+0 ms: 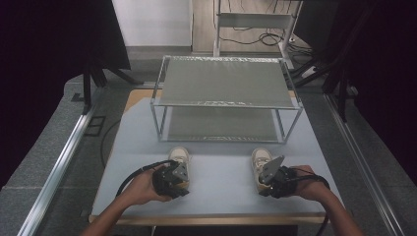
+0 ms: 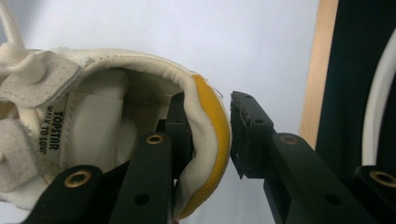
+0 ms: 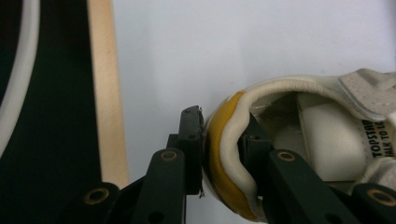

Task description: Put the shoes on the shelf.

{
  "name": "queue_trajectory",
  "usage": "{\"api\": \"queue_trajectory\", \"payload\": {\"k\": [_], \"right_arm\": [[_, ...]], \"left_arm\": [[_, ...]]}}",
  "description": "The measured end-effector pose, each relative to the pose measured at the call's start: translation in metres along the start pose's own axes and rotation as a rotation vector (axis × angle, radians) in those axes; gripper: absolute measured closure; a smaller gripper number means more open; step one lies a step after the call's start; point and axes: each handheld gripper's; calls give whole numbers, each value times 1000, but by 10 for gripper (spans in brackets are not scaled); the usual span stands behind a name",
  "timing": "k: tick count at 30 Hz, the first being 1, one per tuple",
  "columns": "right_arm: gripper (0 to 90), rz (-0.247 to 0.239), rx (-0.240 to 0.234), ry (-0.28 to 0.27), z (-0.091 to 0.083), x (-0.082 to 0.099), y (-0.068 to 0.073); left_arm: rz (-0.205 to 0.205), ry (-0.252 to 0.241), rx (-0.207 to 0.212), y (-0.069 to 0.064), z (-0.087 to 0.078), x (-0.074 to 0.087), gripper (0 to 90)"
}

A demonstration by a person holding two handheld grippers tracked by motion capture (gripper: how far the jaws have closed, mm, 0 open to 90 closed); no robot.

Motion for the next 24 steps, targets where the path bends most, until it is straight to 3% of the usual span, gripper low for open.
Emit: {"api": "queue_trajectory", "payload": {"k": [3,6,10,15,17,21,24], "right_arm": [[757,-49,19,21,-4,-10,1],[757,-67,37,12,-6,-16,-3],[757,-68,66,-16,-7,-30,-14],[756,-73,101,-26,-4,-46,-35],[755,-66,103,-25,-3,-47,-38],[754,-49,145,-37,1,-55,-58],[753,-42,156,-38,3,-57,-64]], "left_arm": [[33,-35,-37,4,-8,-12,697],[61,-59,-70,12,-10,-26,697],[92,-71,-84,27,-8,-46,697],[155,-46,-116,48,-1,-70,696],[158,-45,-128,58,1,-77,696],[174,-51,-127,75,5,-91,695],[182,-45,-129,79,7,-98,695]]}}
Point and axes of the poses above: each handheld gripper's, and its own axes: z roughly forward along the jaws, x roughly out of its underside, y roughly to its left, and after that the axes turned 14 degrees about x, right-handed
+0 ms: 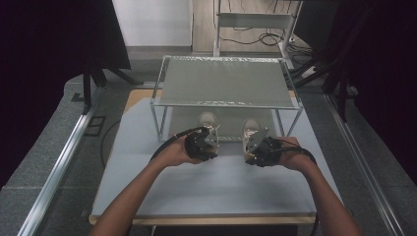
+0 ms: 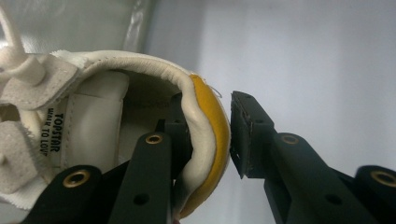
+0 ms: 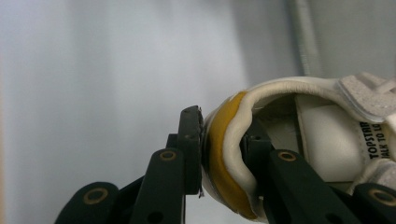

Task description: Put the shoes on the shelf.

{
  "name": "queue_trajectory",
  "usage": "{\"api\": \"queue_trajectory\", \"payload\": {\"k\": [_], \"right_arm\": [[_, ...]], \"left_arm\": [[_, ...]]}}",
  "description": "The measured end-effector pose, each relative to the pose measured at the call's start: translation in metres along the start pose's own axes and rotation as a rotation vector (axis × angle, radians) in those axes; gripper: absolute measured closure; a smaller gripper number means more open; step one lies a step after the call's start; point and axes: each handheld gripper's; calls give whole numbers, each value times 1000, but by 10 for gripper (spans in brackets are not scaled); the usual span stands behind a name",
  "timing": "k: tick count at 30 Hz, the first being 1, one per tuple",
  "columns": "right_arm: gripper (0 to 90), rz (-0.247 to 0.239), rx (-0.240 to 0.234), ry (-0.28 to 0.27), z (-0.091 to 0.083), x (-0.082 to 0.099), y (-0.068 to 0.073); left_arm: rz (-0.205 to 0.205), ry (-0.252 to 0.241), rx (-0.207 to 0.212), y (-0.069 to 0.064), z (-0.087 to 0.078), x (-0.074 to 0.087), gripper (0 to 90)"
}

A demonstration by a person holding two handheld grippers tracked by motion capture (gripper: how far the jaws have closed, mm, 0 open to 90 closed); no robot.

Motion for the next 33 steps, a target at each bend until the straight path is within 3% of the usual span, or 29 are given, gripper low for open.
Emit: {"api": "queue_trajectory", "payload": {"k": [3,11,24,25,26,28,29,30,33], "right_arm": [[752,9,21,2,8,-4,-10],[752,27,28,-15,29,-10,-23],[717,18,31,-56,62,-16,-38],[698,22,29,-49,65,-16,-37],[666,27,25,-38,69,-16,-37],[604,47,52,-36,69,-16,-36],[541,90,110,-68,65,-15,-36],[541,90,110,-68,65,-15,-36],[424,120,176,-99,54,-14,-35]], "left_arm": [[23,12,4,9,8,-12,695],[16,32,10,30,25,-22,695],[-12,14,45,54,39,-11,675],[-21,12,34,55,39,-11,639],[-29,0,-6,56,38,-11,563],[-64,-37,-7,59,35,-9,453],[-78,-57,-42,58,31,-8,323],[-78,-57,-42,58,31,-8,287],[-96,-97,-115,51,25,-5,225]]}}
Point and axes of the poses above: each handheld gripper's, and its own axes: z roughly forward along the jaws, x roughly out of its underside, y roughly to its left, and after that the axes turned 14 degrees about x, right-handed
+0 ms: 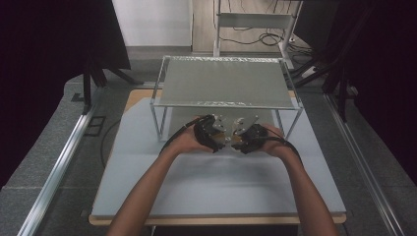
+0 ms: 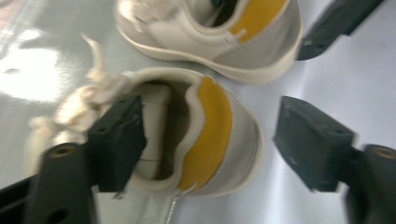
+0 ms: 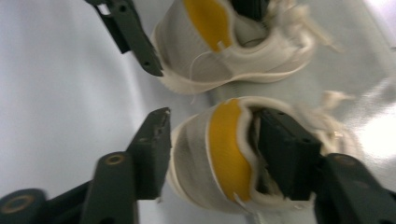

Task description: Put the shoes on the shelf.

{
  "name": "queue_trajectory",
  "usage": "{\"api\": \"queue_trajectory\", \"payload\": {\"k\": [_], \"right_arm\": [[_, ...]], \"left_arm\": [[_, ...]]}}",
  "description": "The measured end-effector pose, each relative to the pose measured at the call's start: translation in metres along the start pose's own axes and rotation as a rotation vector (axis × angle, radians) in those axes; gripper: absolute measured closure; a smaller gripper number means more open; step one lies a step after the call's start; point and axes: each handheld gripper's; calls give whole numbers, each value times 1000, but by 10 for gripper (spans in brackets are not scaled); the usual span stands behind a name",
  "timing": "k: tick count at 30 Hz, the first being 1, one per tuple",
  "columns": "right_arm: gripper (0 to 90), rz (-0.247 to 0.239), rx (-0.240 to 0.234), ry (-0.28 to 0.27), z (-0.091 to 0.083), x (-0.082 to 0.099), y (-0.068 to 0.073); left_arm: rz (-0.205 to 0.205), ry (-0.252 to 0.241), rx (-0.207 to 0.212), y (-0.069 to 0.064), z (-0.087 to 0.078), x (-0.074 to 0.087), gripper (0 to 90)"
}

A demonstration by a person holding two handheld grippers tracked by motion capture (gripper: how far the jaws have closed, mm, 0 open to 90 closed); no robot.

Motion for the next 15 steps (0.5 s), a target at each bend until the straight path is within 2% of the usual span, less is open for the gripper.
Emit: {"api": "queue_trajectory", "payload": {"k": [1,2,3,5,7,9,10,11,12,13,15], "right_arm": [[392,6,20,-11,-4,0,1],[365,10,69,-35,-11,1,6],[365,10,69,-35,-11,1,6],[343,26,97,-61,-20,2,11],[342,60,149,-135,-37,4,19],[362,85,183,-177,-49,8,24],[391,120,213,-200,-59,14,30],[391,120,213,-200,-59,14,30],[413,129,222,-209,-63,18,33],[463,155,261,-211,-67,25,37],[563,230,294,-173,-68,37,40]], "left_arm": [[1,-15,-16,-1,-2,0,199],[-9,-41,-36,-7,-11,3,192],[-9,-41,-36,-7,-11,3,192],[-28,-80,-45,-16,-22,9,192],[-51,-115,-47,-26,-34,18,195],[-90,-138,-73,-34,-42,26,220],[-114,-152,-81,-39,-47,31,249],[-138,-159,-90,-42,-50,35,249],[-188,-163,-122,-46,-54,42,291],[-238,-172,-146,-47,-55,47,383],[-327,-179,-146,-47,-56,57,530]]}}
Point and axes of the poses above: each handheld gripper's, and its own axes: z roughly forward along the jaws, x roughly out of its underside, y roughly to its left, and after that the axes turned 14 degrees about x, right-handed
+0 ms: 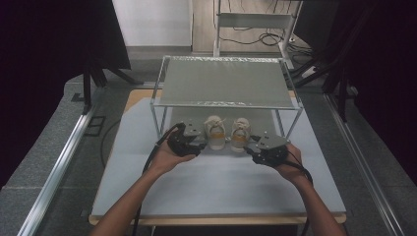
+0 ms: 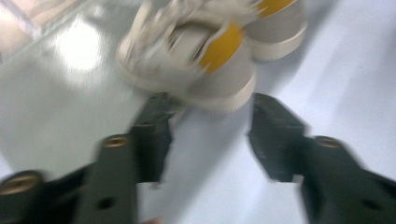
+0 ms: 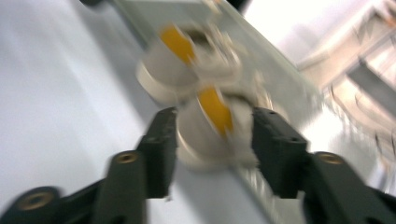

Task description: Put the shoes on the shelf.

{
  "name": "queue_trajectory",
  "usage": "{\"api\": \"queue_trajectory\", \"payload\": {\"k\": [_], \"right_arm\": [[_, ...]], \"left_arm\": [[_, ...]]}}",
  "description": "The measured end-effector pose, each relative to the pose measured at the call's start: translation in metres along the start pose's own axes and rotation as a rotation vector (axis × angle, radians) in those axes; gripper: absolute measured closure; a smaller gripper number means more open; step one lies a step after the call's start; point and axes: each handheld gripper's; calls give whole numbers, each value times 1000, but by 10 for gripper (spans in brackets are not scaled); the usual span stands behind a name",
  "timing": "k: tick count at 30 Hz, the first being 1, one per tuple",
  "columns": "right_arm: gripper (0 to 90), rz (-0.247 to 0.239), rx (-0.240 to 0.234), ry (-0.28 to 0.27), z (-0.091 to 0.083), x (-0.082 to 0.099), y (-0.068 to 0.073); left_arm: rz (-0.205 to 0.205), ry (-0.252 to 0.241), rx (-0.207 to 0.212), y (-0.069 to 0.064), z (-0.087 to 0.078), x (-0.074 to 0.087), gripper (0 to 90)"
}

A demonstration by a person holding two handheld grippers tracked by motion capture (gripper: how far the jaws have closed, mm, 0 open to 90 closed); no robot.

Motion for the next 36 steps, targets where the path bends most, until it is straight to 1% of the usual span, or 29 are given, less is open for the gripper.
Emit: {"api": "queue_trajectory", "payload": {"k": [1,2,4,6,7,8,10,11,12,13,14,16,17,18,19,20,21,22,23,25,26,27,28,30,31,32,34,35,36], "right_arm": [[605,28,16,27,1,6,0],[646,52,23,58,2,12,1],[691,85,7,110,9,22,3],[718,83,9,153,18,29,8],[724,85,8,165,23,31,9],[730,81,20,175,28,32,11],[742,89,71,200,38,32,10],[748,108,97,204,44,32,8],[754,121,115,201,48,32,6],[769,149,161,205,57,31,0],[769,149,161,205,57,31,0],[793,167,195,200,66,29,-4],[799,173,216,194,70,29,-6],[804,174,227,204,74,27,-7],[824,188,234,208,82,25,-9],[824,188,234,208,82,25,-9],[827,193,233,206,84,24,-10],[838,191,231,193,86,22,-10],[839,195,228,193,88,18,-10],[842,188,228,189,92,13,-12],[847,202,224,187,94,11,-14],[854,227,225,195,100,8,-16],[854,227,225,195,100,8,-16],[861,228,236,196,103,8,-18],[861,233,235,197,104,7,-19],[859,238,232,196,103,8,-19],[839,260,216,192,99,11,-18],[832,264,211,187,95,13,-17],[822,262,205,168,87,16,-15]], "left_arm": [[-28,-1,1,1,2,3,590],[-40,7,-4,2,5,6,632],[-64,12,-15,4,14,9,695],[-95,13,-15,6,25,9,722],[-100,23,-35,9,31,9,726],[-103,35,-59,12,36,8,727],[-132,36,-76,25,45,7,734],[-151,31,-84,29,48,7,741],[-182,23,-91,34,50,7,746],[-176,18,-80,41,52,6,755],[-188,12,-76,44,54,6,755],[-171,9,-78,53,59,2,763],[-174,9,-70,55,62,-1,768],[-174,6,-62,56,65,-4,774],[-182,8,-62,57,68,-7,799],[-229,-3,-69,53,71,-9,799],[-260,-11,-63,53,74,-13,803],[-274,-6,-56,55,75,-16,804],[-298,-15,-68,56,77,-20,805],[-265,0,-75,61,80,-25,812],[-276,2,-80,62,82,-27,819],[-308,-5,-81,61,86,-29,824],[-320,-11,-83,62,88,-31,824],[-275,1,-83,69,89,-31,831],[-275,3,-81,71,90,-31,831],[-325,-13,-88,69,90,-29,825],[-310,-16,-73,69,85,-25,802],[-288,-13,-76,66,76,-20,797],[-271,-17,-62,62,68,-15,789]]}}
Point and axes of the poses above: each handheld gripper's, and its own axes: z roughly forward along the jaws, x roughly out of its underside, y roughly to its left, and after that the axes turned 14 degrees about x, right-handed
